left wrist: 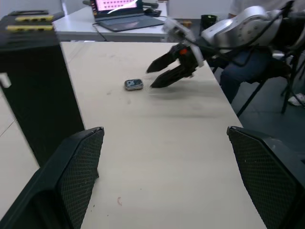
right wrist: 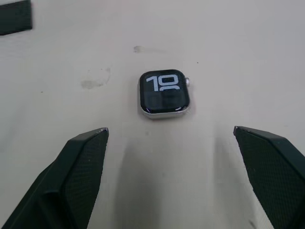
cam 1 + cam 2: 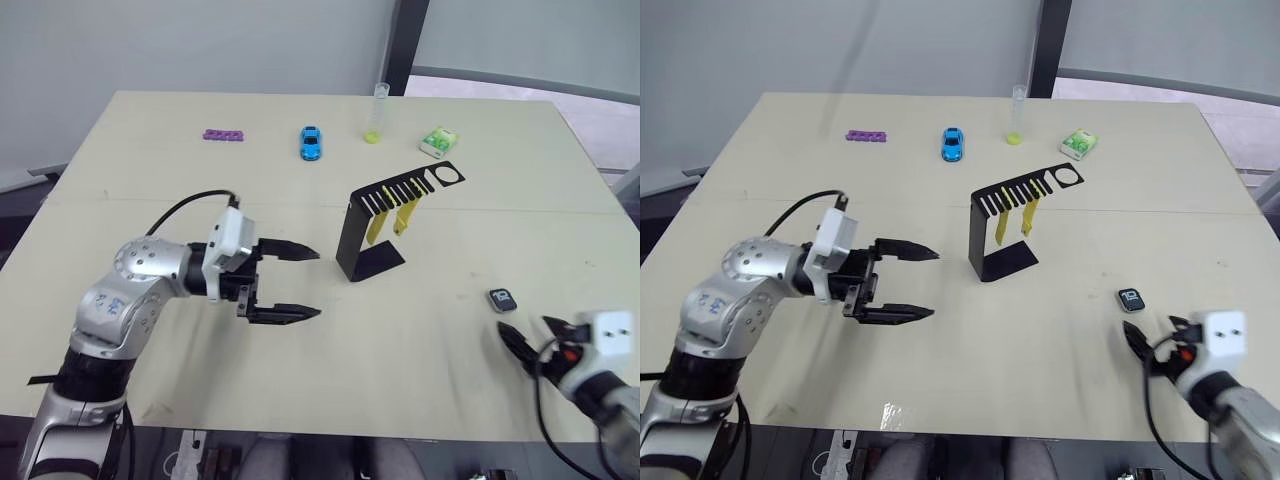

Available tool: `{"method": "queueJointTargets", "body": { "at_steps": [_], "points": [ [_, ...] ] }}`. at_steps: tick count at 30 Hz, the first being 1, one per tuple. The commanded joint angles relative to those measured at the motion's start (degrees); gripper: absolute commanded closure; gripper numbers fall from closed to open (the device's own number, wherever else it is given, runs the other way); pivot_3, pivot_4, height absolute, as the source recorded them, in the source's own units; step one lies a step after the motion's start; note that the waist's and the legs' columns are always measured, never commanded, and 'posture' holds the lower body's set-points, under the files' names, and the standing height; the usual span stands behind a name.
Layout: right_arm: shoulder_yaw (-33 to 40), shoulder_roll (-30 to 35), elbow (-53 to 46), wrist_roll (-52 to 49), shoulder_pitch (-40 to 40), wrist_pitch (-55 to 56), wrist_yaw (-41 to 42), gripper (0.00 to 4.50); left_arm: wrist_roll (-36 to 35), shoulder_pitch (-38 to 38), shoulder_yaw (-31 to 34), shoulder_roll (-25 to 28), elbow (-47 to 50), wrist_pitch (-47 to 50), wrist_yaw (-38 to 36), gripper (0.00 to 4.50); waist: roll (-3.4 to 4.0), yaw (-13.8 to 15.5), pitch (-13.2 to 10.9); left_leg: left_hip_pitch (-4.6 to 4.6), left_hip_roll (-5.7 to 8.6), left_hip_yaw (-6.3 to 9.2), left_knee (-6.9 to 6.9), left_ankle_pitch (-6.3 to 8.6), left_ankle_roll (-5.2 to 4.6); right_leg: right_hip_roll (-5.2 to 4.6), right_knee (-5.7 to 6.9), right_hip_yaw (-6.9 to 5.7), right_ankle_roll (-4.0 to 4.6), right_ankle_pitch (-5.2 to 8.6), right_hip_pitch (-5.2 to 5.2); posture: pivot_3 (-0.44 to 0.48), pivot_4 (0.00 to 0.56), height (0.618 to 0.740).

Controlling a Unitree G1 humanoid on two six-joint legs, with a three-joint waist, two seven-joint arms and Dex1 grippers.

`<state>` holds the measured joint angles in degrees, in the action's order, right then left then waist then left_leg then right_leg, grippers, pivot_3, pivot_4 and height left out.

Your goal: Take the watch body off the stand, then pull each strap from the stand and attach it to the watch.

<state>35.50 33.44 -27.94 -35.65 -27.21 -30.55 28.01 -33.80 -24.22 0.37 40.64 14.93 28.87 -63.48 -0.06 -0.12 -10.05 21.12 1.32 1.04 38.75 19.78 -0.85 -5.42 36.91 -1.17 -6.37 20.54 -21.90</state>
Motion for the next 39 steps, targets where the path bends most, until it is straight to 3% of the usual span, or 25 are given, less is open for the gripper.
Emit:
{"method": "queueJointTargets", "body": {
  "at_steps": [1, 8, 13, 18, 24, 29, 34, 39],
  "points": [
    [9.1, 1.2, -4.7, -6.1, -5.8, 0.4, 7.6, 0.04, -0.3, 3.9, 6.0, 2.5, -0.9, 0.2, 1.6, 0.0, 0.0, 0.1, 0.0, -0.01, -0.02, 0.0, 0.0, 0.0, 0.0, 0.01, -0.03, 0.0, 0.0, 0.0, 0.03, 0.0, 0.15, 0.74],
    [24.3, 3.0, -1.0, -11.5, -15.5, 1.4, 18.0, 0.04, 3.2, 11.1, 16.1, 8.8, -12.9, -3.4, 2.9, 0.0, 0.0, 0.0, 0.0, -0.82, -0.02, -0.06, -0.71, 0.04, -0.04, -0.04, -0.9, 0.15, 0.02, 0.01, 0.74, 0.0, 0.15, 0.74],
    [26.4, 3.6, 0.1, -12.2, -15.7, 1.4, 19.6, 0.04, 3.0, 11.1, 16.4, 9.0, -13.4, -4.0, 2.7, 0.0, 0.0, 0.2, 0.0, -0.83, -0.02, -0.06, -0.81, 0.07, -0.03, -0.1, -0.99, 0.15, 0.03, 0.02, 0.73, 0.0, 0.15, 0.74],
    [22.7, 3.8, -3.5, -13.1, -12.8, 0.6, 18.8, 0.04, 0.8, 10.1, 11.3, 4.5, -3.6, -1.0, 5.0, 0.0, 0.0, 0.2, 0.0, -0.81, -0.01, -0.05, -0.79, 0.07, -0.03, -0.13, -1.01, 0.17, 0.03, 0.02, 0.76, 0.0, 0.15, 0.74],
    [16.5, 7.7, -17.2, -21.6, -10.7, -3.9, 17.4, 0.04, 1.7, 6.8, -0.5, -6.4, 12.1, 7.9, 18.7, 0.0, 0.0, 0.1, 0.0, -0.81, -0.02, -0.06, -0.73, 0.02, 0.06, -0.03, -0.89, 0.18, 0.0, 0.0, 0.76, 0.0, 0.15, 0.74],
    [11.1, 12.6, -22.6, -28.0, -5.2, -6.4, 12.4, 0.04, 8.6, 0.9, -7.8, -14.9, 11.2, 11.7, 30.8, 0.0, -0.11, 0.4, 0.0, -0.84, -0.01, -0.06, -0.56, -0.01, 0.07, 0.04, -0.84, 0.13, -0.06, -0.03, 0.87, 0.0, 0.15, 0.74],
    [8.4, 15.3, -23.8, -32.3, -1.2, -7.7, 8.5, 0.04, 15.1, -2.4, -11.6, -18.4, 8.0, 11.2, 36.6, 0.0, -0.13, 0.9, -0.1, -0.82, 0.02, -0.06, -0.57, -0.01, 0.05, 0.06, -0.85, 0.11, -0.09, -0.05, 0.83, 0.0, 0.15, 0.74],
    [5.7, 17.0, -23.3, -33.7, 2.2, -8.2, 5.6, 0.04, 17.4, -4.8, -13.1, -21.9, 4.7, 10.6, 38.0, 0.0, -0.19, 1.6, -0.1, -0.77, 0.04, -0.06, -0.44, -0.01, 0.03, 0.04, -0.87, 0.1, -0.13, -0.07, 0.82, 0.0, 0.15, 0.74]
  ]
}}
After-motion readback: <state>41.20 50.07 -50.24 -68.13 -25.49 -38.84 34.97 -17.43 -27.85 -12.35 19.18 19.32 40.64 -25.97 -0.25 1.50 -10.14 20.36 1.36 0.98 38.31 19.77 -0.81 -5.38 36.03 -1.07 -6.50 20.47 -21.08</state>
